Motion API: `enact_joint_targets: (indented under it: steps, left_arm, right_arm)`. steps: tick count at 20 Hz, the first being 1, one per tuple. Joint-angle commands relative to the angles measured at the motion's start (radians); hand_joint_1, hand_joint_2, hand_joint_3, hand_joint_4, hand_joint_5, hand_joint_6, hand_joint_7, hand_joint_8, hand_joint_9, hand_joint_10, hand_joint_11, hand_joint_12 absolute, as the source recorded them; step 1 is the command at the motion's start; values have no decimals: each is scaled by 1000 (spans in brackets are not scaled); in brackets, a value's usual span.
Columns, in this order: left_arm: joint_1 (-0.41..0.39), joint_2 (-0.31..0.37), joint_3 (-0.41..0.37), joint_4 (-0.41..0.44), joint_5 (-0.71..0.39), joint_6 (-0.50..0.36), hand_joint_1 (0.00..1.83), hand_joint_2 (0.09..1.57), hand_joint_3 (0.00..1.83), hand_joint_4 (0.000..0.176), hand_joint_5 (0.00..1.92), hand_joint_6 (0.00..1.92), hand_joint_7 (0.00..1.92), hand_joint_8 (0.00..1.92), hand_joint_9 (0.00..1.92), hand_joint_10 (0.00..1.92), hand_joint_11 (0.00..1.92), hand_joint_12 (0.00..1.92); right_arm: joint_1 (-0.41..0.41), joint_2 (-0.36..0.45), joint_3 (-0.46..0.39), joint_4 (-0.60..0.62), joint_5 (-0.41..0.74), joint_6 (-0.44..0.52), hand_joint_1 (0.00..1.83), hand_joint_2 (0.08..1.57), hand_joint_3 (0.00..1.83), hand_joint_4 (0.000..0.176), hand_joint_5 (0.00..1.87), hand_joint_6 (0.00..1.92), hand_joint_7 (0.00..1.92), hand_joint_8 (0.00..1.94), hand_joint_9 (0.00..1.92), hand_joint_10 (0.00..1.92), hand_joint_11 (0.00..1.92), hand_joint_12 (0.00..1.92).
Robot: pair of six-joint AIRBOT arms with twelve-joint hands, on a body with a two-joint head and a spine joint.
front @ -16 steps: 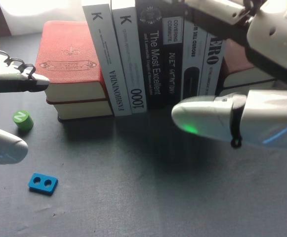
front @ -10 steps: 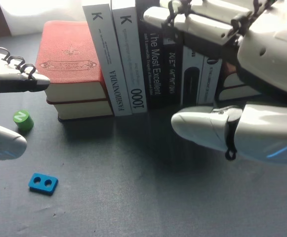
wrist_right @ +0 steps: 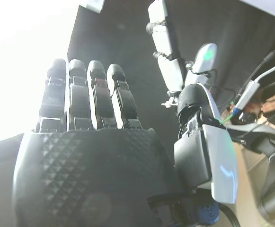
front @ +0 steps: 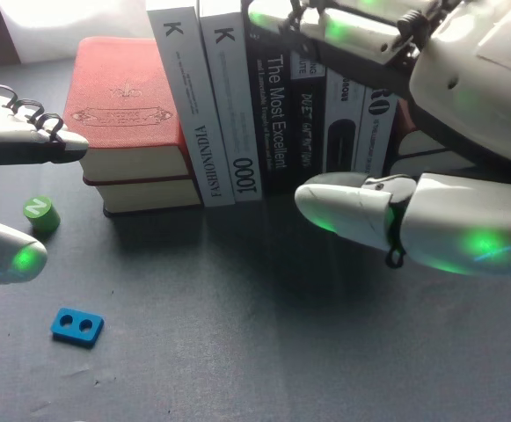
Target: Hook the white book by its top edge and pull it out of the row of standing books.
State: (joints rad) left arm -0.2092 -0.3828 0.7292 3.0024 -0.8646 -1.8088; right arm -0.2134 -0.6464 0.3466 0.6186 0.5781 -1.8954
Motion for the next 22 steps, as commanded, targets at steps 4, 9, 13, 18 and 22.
enact_joint_targets:
  steps: [4, 9, 13, 18, 22]
  left_arm:
    - [-15, 1, 2, 10, 84, -3, 0, 1218, 6, 0, 7, 2, 5, 2, 0, 0, 5, 3]
    - [-15, 1, 2, 10, 84, -3, 0, 1218, 3, 0, 20, 6, 1, 0, 0, 0, 9, 4]
    - [-15, 1, 2, 10, 84, -3, 0, 1213, 1, 0, 6, 2, 1, 0, 0, 0, 0, 0]
    - [-15, 1, 2, 10, 84, -3, 0, 1226, 6, 0, 12, 2, 0, 0, 0, 0, 2, 1]
    - [-8, 2, 2, 10, 84, -3, 0, 1223, 4, 0, 21, 8, 3, 1, 0, 0, 5, 2]
  right_arm:
    - [-12, -39, 33, -22, 210, -40, 23, 1234, 1, 0, 62, 0, 48, 0, 32, 0, 0, 30]
    - [-43, -92, 87, -22, 309, -72, 83, 1229, 0, 0, 73, 10, 38, 5, 22, 6, 5, 3]
    - [-66, -135, 148, -22, 351, -100, 28, 1229, 0, 0, 50, 2, 32, 1, 16, 1, 1, 8]
    - [-58, -157, 207, 53, 368, -109, 31, 1239, 3, 0, 59, 3, 37, 1, 16, 1, 0, 12]
    - [-51, -159, 218, 49, 386, -108, 63, 1235, 0, 0, 47, 0, 18, 0, 1, 0, 0, 0]
